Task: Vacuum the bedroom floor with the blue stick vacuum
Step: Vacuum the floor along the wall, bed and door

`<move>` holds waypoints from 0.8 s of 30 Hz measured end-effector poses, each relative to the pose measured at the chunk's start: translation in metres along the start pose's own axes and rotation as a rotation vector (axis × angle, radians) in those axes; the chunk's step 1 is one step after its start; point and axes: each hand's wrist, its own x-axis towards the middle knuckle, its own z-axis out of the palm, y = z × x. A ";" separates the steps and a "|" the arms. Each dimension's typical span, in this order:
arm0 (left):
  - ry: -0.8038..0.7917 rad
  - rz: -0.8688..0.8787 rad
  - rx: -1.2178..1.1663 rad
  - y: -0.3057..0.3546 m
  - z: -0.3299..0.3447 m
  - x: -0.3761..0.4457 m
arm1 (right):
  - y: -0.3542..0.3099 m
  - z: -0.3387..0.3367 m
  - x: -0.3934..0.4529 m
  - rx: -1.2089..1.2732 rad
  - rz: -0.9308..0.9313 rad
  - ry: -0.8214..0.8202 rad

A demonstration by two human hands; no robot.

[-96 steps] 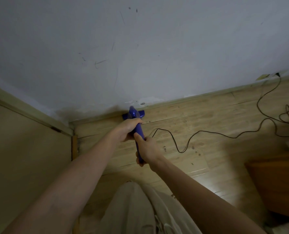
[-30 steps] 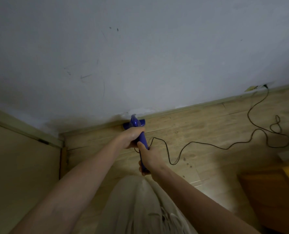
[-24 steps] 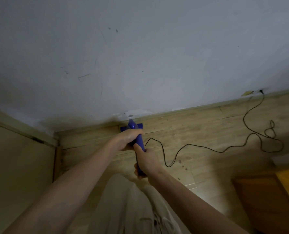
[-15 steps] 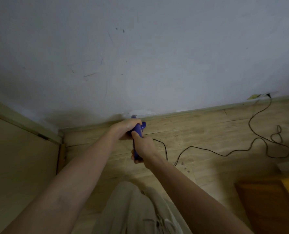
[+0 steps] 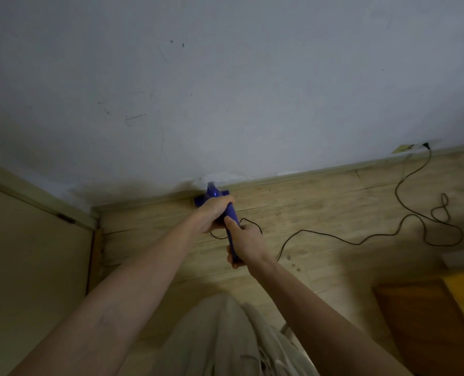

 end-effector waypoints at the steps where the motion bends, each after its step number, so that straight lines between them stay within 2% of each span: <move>1: -0.007 0.004 -0.003 -0.002 0.011 -0.003 | 0.005 -0.011 -0.003 -0.009 -0.004 0.002; 13: -0.039 -0.049 -0.031 -0.027 0.109 -0.025 | 0.039 -0.114 -0.039 -0.019 0.022 -0.014; 19: -0.026 -0.034 -0.051 -0.044 0.126 -0.029 | 0.061 -0.126 -0.046 0.022 0.021 -0.046; 24: 0.040 -0.014 0.001 -0.040 0.114 -0.029 | 0.062 -0.106 -0.035 0.040 0.020 -0.062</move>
